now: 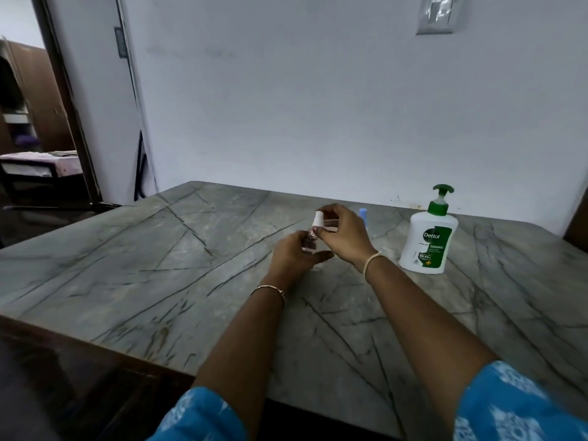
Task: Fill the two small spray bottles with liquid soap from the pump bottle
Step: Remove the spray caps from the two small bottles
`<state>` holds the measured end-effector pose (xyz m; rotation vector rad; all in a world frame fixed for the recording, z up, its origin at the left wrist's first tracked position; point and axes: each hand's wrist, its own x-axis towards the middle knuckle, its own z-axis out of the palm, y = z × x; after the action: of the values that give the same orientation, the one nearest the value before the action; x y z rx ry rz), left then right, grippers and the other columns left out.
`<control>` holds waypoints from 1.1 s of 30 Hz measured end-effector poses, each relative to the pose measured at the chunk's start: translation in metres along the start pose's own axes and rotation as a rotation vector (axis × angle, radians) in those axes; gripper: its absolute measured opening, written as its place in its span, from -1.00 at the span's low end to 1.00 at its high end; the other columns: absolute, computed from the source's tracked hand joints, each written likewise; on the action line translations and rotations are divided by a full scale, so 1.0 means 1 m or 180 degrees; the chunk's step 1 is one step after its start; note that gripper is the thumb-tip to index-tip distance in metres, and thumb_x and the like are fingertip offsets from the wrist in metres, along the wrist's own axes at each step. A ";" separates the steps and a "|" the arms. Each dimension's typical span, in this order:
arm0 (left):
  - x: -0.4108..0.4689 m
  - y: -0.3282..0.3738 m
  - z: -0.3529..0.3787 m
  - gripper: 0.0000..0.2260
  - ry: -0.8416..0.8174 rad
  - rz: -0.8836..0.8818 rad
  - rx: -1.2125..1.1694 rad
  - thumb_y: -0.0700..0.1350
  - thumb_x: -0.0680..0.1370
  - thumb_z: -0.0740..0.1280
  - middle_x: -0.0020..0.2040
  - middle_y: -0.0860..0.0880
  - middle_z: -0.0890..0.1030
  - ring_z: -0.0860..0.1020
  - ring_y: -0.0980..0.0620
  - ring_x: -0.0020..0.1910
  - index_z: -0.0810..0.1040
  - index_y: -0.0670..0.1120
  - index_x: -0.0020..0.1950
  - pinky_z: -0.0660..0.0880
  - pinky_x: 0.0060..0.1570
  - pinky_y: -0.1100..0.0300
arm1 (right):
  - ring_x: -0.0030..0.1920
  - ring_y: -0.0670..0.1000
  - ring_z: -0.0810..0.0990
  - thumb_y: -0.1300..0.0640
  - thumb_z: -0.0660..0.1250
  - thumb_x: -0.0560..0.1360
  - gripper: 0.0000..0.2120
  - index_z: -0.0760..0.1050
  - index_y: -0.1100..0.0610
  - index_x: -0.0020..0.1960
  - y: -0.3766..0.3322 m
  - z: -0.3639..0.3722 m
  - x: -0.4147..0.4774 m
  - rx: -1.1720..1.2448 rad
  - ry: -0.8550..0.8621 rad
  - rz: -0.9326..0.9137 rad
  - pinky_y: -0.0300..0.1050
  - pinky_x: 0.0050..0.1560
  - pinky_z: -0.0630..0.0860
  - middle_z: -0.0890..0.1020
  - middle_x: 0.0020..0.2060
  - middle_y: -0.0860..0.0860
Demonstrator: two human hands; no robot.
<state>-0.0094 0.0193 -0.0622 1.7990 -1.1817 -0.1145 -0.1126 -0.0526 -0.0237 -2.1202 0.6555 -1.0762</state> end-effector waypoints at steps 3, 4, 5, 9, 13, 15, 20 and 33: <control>0.002 -0.001 0.000 -0.57 -0.0021 0.0056 -0.0003 0.07 0.31 0.56 -0.16 0.09 0.57 0.51 0.20 -0.24 0.58 -0.09 0.08 0.35 -0.32 0.40 | -0.09 -0.05 0.59 0.05 0.48 0.42 -0.71 0.52 0.11 0.07 0.005 0.003 -0.004 -0.0262 0.0301 -0.0093 -0.14 -0.07 0.56 0.62 -0.11 -0.03; 0.003 -0.002 0.000 -0.57 -0.0014 0.0080 0.0028 0.06 0.31 0.56 -0.18 0.09 0.57 0.50 0.20 -0.24 0.58 -0.09 0.06 0.35 -0.32 0.39 | -0.13 -0.06 0.59 0.03 0.48 0.41 -0.72 0.53 0.11 0.04 0.005 0.004 -0.003 -0.0299 0.0407 -0.0107 -0.15 -0.10 0.57 0.62 -0.15 -0.03; 0.005 -0.003 -0.001 -0.58 -0.0012 0.0104 0.0058 0.07 0.30 0.57 -0.18 0.09 0.58 0.51 0.19 -0.24 0.58 -0.09 0.05 0.37 -0.30 0.37 | -0.16 -0.07 0.59 0.02 0.48 0.41 -0.75 0.53 0.10 0.01 0.005 0.006 -0.003 -0.0326 0.0516 -0.0125 -0.14 -0.11 0.57 0.62 -0.18 -0.04; 0.007 -0.005 -0.002 -0.61 -0.0042 0.0153 0.0052 0.01 0.30 0.56 -0.17 0.09 0.60 0.52 0.22 -0.25 0.58 -0.10 0.04 0.39 -0.28 0.44 | -0.20 -0.10 0.59 0.03 0.45 0.44 -0.82 0.51 0.07 -0.06 0.003 0.015 -0.004 -0.0271 0.0746 -0.0074 -0.14 -0.11 0.57 0.60 -0.22 -0.08; 0.006 -0.005 -0.002 -0.67 0.0045 0.0230 0.0071 -0.07 0.33 0.55 -0.18 0.09 0.60 0.54 0.21 -0.24 0.58 -0.09 0.03 0.38 -0.30 0.50 | -0.11 -0.09 0.60 0.13 0.42 0.46 -0.80 0.54 0.08 0.07 0.007 0.021 -0.012 -0.0053 0.0831 0.0022 -0.15 -0.01 0.57 0.63 -0.12 -0.07; 0.007 -0.007 0.000 -0.66 0.0073 0.0219 0.0018 -0.08 0.33 0.54 -0.13 0.05 0.65 0.60 0.13 -0.17 0.60 -0.10 0.06 0.50 -0.20 0.35 | -0.02 -0.08 0.60 0.16 0.37 0.51 -0.77 0.53 0.08 0.16 0.010 0.022 -0.014 0.0069 0.0718 0.0039 -0.16 0.06 0.55 0.63 -0.04 -0.05; 0.005 -0.008 0.001 -0.63 0.0100 0.0183 -0.0076 -0.13 0.35 0.53 -0.11 0.04 0.64 0.60 0.12 -0.16 0.60 -0.11 0.13 0.58 -0.10 0.18 | 0.10 -0.10 0.55 0.06 0.41 0.49 -0.66 0.50 0.07 0.24 0.012 0.028 -0.014 0.0168 0.0575 0.0026 -0.27 0.07 0.42 0.61 0.07 -0.05; 0.004 -0.009 0.004 -0.56 0.0031 0.0030 -0.0232 0.02 0.32 0.55 -0.05 0.04 0.66 0.63 0.10 -0.10 0.59 -0.05 0.15 0.59 -0.04 0.13 | -0.02 -0.13 0.61 -0.03 0.48 0.39 -0.74 0.57 -0.01 0.05 0.019 0.021 -0.016 0.0269 0.1001 0.0169 -0.10 0.02 0.58 0.67 -0.05 -0.10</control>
<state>-0.0032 0.0147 -0.0693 1.7283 -1.1646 -0.1416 -0.1058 -0.0474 -0.0551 -1.8681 0.7921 -1.3972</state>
